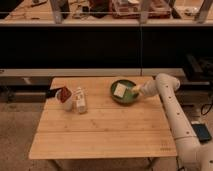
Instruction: Pick up the ceramic bowl
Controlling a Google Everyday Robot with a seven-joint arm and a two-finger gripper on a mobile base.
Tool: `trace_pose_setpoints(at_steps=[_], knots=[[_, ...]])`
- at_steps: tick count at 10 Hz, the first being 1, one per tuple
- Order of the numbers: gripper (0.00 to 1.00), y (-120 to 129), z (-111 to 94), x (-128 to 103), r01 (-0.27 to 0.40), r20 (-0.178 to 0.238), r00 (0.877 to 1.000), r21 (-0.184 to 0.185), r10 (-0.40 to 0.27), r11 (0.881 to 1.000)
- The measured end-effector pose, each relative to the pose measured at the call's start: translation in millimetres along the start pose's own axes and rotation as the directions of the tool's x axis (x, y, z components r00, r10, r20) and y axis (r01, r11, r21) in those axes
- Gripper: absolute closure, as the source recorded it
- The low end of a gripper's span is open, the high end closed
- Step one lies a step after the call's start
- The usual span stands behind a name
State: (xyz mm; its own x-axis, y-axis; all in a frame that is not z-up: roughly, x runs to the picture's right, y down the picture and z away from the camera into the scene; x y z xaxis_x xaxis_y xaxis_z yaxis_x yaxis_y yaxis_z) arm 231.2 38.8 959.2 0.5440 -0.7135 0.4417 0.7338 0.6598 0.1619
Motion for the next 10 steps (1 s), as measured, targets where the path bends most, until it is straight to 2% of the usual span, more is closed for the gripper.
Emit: trace_pose_setpoints(at_steps=[1, 2, 5, 7, 8, 9, 10], knots=[[0.46, 0, 5, -1, -0.010, 0.009, 1.000, 0.002, 0.010, 1.000], [0.54, -4, 8, -3, -0.026, 0.021, 0.999, 0.010, 0.026, 1.000], [0.82, -6, 15, -7, -0.079, 0.054, 0.996, 0.036, 0.077, 0.996], [0.85, -7, 21, -11, -0.102, 0.078, 0.992, 0.043, 0.099, 0.994], [0.85, -8, 21, -13, -0.126, 0.096, 0.988, 0.060, 0.119, 0.990], [0.85, -12, 16, -14, -0.153, 0.113, 0.983, 0.095, 0.142, 0.984], [0.85, -22, -2, -8, -0.194, 0.131, 0.976, 0.177, 0.173, 0.965]])
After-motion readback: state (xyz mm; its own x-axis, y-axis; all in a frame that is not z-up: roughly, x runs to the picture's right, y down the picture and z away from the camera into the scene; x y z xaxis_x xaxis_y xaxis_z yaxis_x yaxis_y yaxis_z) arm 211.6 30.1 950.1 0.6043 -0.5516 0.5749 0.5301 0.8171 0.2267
